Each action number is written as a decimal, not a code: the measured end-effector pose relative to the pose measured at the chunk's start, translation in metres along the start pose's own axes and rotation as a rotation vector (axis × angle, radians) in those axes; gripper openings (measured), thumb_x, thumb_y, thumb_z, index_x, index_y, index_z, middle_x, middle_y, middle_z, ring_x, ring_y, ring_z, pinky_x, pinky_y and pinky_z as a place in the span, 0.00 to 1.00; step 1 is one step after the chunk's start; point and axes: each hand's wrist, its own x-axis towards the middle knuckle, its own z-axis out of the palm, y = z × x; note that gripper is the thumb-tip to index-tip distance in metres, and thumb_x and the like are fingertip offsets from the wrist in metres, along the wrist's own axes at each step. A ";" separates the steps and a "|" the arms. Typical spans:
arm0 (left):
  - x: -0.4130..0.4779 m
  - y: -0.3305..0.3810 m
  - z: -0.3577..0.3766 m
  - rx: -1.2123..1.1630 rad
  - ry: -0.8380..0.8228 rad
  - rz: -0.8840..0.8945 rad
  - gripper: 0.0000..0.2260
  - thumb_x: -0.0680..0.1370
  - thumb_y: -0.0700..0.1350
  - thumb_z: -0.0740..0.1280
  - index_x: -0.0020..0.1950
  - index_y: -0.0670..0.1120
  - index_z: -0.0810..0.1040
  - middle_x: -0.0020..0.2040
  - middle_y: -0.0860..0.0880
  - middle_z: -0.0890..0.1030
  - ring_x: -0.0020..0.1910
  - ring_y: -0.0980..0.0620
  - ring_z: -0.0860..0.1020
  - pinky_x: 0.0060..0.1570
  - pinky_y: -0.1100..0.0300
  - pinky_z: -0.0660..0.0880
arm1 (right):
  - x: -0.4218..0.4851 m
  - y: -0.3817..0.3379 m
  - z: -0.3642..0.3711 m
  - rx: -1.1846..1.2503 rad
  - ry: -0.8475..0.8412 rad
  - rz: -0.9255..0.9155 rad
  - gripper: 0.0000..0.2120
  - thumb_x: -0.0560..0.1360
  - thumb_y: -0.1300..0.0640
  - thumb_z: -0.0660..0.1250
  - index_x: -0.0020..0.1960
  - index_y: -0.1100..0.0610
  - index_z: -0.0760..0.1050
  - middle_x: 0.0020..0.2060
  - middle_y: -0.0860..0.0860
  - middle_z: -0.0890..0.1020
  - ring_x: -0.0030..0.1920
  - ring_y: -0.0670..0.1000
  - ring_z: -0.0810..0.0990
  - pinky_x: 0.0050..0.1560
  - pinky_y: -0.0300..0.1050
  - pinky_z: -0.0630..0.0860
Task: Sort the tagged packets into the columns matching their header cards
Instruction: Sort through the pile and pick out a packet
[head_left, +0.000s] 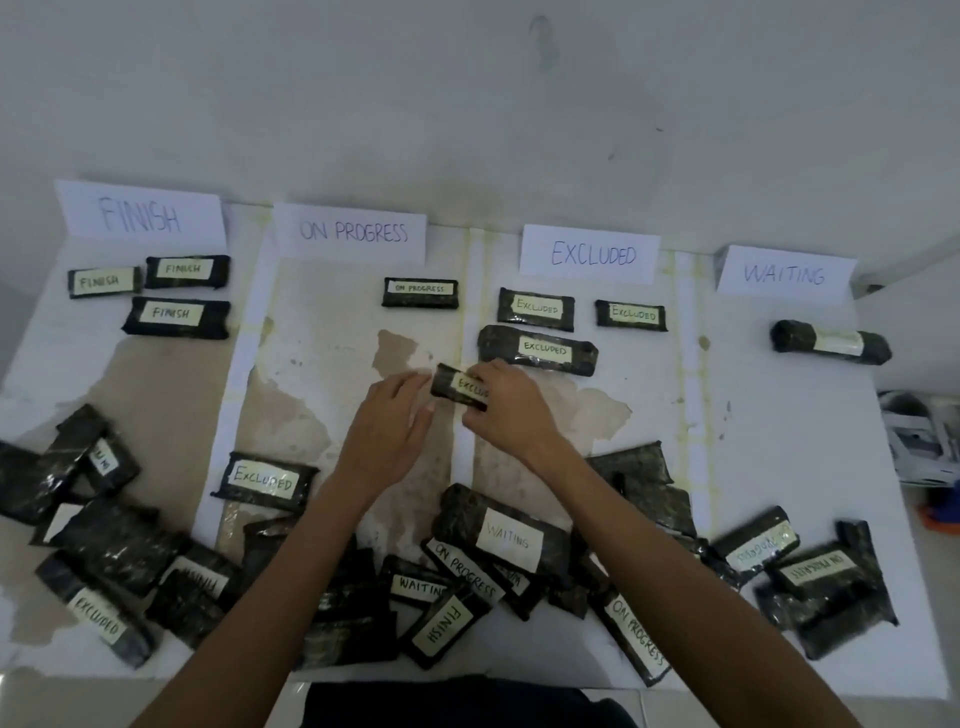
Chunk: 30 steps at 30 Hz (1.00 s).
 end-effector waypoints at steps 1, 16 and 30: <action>0.005 0.005 0.004 0.003 -0.023 0.018 0.26 0.76 0.55 0.50 0.67 0.41 0.70 0.64 0.41 0.73 0.62 0.42 0.70 0.62 0.51 0.67 | -0.001 0.013 -0.007 -0.015 0.037 0.006 0.23 0.67 0.56 0.71 0.59 0.61 0.75 0.51 0.59 0.79 0.50 0.60 0.77 0.49 0.54 0.76; 0.070 0.076 0.078 0.084 -0.291 0.215 0.25 0.72 0.49 0.52 0.67 0.41 0.70 0.65 0.43 0.72 0.64 0.44 0.71 0.61 0.51 0.71 | -0.002 0.177 -0.082 -0.266 0.094 0.355 0.23 0.68 0.67 0.66 0.62 0.57 0.74 0.58 0.57 0.77 0.55 0.62 0.74 0.52 0.53 0.69; 0.051 0.078 0.104 0.109 -0.323 0.256 0.22 0.72 0.44 0.58 0.66 0.44 0.71 0.65 0.45 0.73 0.63 0.45 0.70 0.62 0.50 0.69 | -0.056 0.171 -0.062 -0.317 -0.028 0.091 0.25 0.60 0.73 0.69 0.56 0.61 0.78 0.52 0.62 0.79 0.52 0.65 0.75 0.48 0.57 0.74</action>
